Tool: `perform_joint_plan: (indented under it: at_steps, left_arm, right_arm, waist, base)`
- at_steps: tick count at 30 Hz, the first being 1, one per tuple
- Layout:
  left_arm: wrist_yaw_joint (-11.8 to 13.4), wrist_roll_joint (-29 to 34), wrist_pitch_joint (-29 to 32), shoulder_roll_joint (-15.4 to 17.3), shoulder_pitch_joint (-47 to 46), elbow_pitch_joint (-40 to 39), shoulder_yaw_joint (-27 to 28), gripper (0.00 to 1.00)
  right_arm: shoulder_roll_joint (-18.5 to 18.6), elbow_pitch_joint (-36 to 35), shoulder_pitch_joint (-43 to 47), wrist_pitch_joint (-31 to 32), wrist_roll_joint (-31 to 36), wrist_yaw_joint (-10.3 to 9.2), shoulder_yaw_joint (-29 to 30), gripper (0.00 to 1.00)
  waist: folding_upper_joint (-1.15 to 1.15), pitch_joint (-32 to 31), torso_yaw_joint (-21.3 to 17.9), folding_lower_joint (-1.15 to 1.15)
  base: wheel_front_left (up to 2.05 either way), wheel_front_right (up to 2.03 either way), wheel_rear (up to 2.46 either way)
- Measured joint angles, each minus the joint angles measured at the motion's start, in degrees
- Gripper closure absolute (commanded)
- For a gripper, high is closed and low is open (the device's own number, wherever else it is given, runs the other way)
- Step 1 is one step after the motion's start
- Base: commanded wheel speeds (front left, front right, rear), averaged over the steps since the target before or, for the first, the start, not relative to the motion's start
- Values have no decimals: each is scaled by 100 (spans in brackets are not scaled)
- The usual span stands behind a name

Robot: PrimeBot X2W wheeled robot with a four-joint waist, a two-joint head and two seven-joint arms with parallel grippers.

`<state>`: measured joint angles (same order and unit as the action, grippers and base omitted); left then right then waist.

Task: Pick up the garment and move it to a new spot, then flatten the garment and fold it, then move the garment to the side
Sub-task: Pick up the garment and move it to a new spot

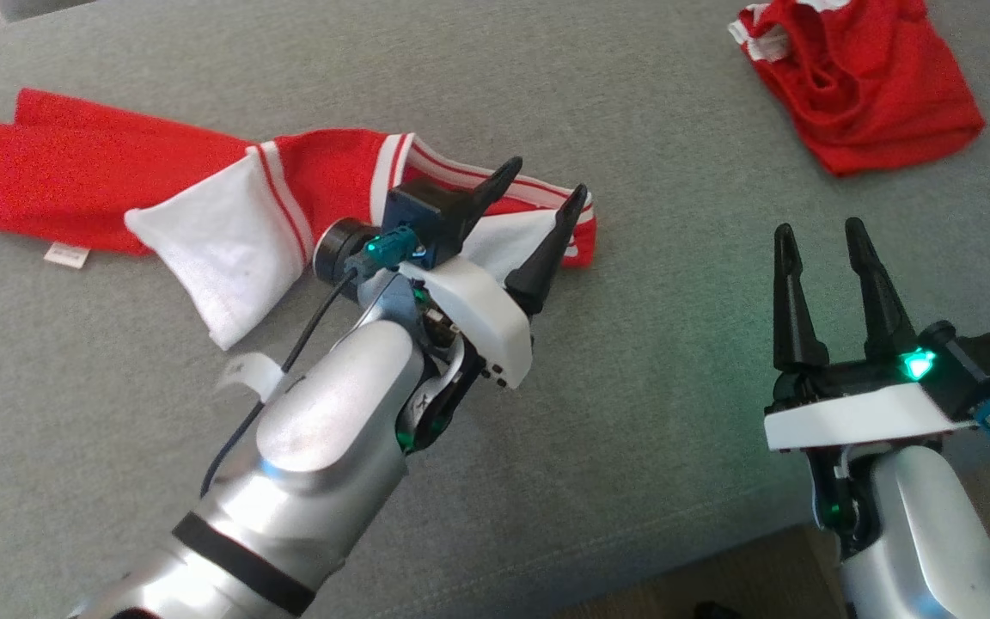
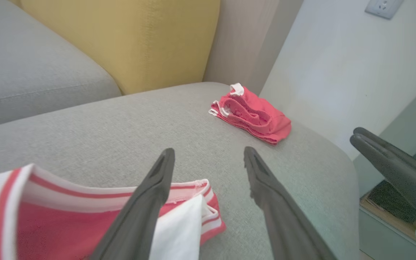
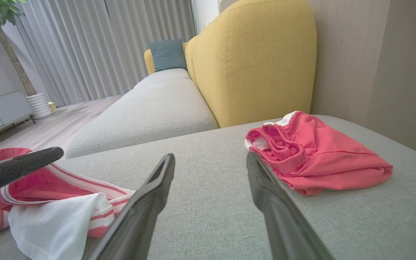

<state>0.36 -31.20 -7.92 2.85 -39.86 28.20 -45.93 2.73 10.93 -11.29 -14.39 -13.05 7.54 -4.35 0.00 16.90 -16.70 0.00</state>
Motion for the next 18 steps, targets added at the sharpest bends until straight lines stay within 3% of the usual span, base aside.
perform_joint_plan:
  at_steps: [8, 18]
  left_arm:
    - [124, 97, -460, 69, -106, 0, -62, 0]
    - [458, 322, -632, 632, 767, -859, 215, 0]
  right_arm:
    - [-1, -27, 4, 0, 54, 0, 66, 0]
    - [0, 14, 54, -1, 398, 0, 114, 0]
  waist:
    - [0, -74, 318, 0]
    - [0, -463, 793, 0]
  base:
    - [0, 0, 0]
    - [0, 0, 0]
